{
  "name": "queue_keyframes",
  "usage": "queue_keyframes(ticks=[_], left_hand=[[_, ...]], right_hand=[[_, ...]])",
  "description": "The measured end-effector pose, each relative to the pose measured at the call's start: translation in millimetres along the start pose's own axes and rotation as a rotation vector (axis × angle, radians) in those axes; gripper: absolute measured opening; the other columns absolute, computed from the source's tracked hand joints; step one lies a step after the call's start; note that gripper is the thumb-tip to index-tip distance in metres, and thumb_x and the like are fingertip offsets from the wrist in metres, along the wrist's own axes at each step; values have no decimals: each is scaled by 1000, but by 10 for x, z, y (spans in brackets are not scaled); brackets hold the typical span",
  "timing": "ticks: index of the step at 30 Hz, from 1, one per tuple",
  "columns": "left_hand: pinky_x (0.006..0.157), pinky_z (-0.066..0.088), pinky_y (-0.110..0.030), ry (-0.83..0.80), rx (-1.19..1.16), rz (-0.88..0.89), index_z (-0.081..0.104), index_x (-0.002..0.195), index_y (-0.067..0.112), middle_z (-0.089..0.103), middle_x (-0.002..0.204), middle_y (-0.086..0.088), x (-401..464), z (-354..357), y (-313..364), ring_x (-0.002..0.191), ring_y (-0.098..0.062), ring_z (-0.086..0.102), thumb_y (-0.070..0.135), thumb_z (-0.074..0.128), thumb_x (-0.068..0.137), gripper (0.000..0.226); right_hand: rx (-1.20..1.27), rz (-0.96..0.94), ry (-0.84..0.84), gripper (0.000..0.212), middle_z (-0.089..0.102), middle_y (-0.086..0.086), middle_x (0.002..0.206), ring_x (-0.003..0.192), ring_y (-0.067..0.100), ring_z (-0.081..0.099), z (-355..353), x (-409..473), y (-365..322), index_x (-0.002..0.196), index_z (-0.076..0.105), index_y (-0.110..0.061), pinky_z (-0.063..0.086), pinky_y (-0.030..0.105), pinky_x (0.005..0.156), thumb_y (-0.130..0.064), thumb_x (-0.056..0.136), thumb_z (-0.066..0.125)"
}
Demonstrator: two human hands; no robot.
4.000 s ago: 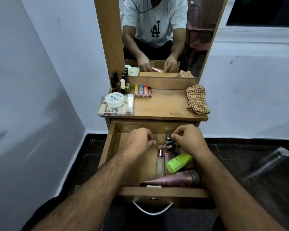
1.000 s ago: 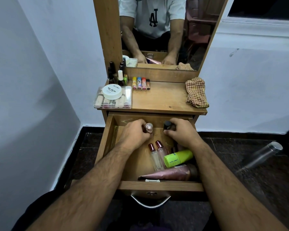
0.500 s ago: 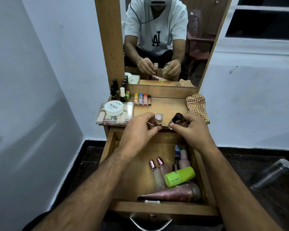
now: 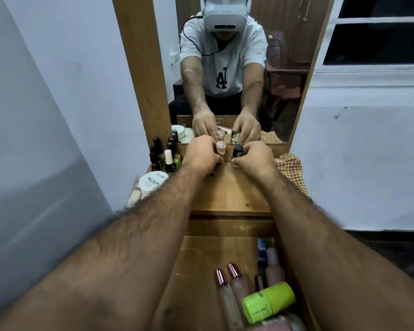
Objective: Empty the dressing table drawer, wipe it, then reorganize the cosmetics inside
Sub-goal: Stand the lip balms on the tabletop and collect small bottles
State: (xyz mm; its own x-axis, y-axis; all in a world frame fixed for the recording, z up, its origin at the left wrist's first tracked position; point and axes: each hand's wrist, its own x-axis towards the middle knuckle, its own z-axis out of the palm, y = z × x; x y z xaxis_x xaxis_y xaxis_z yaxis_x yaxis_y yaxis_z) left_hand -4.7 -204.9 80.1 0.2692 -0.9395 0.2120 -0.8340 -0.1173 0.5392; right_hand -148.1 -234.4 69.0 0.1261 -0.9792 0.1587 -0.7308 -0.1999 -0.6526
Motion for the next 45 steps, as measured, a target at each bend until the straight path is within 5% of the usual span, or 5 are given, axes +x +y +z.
queue_keyframes(ticks=[11, 24, 29, 35, 45], left_hand=[[80, 58, -36, 16, 45, -40, 74, 96, 21, 72, 87, 0, 151, 155, -141, 85, -16, 67, 28, 84, 76, 23], [80, 56, -35, 5, 127, -55, 74, 94, 18, 69, 85, 0, 87, 136, -152, 87, -17, 66, 35, 81, 79, 24], [74, 59, -38, 187, 27, 54, 74, 100, 19, 71, 92, -1, -262, 32, 48, 85, -19, 68, 28, 75, 85, 18], [74, 48, -17, 202, -133, 209, 73, 107, 24, 71, 95, 10, -1096, 28, 229, 83, -3, 61, 29, 71, 90, 18], [79, 55, -29, -185, -13, -16, 74, 94, 28, 74, 92, 9, -1820, 558, -319, 86, -11, 67, 28, 73, 86, 8]], right_hand=[[-26, 43, 50, 19, 71, 2, 83, 84, 18, 66, 247, 201, -12, 76, 69, -18, 55, 31, 71, -25, 71, 86], [-135, 43, 67, 21, 72, 0, 85, 84, 18, 66, 225, 85, 3, 84, 74, -20, 57, 34, 75, -37, 77, 82], [-59, -65, 158, 12, 74, -1, 88, 85, 16, 66, 25, -168, -7, 83, 77, -20, 55, 34, 77, -31, 80, 79], [15, -201, 243, 15, 75, -2, 93, 84, 9, 65, -304, -849, 94, 97, 79, -14, 51, 24, 78, -20, 84, 74], [-197, 33, -243, 15, 71, 1, 86, 87, 19, 65, -151, -1561, 640, 86, 76, -15, 48, 24, 74, -4, 84, 66]])
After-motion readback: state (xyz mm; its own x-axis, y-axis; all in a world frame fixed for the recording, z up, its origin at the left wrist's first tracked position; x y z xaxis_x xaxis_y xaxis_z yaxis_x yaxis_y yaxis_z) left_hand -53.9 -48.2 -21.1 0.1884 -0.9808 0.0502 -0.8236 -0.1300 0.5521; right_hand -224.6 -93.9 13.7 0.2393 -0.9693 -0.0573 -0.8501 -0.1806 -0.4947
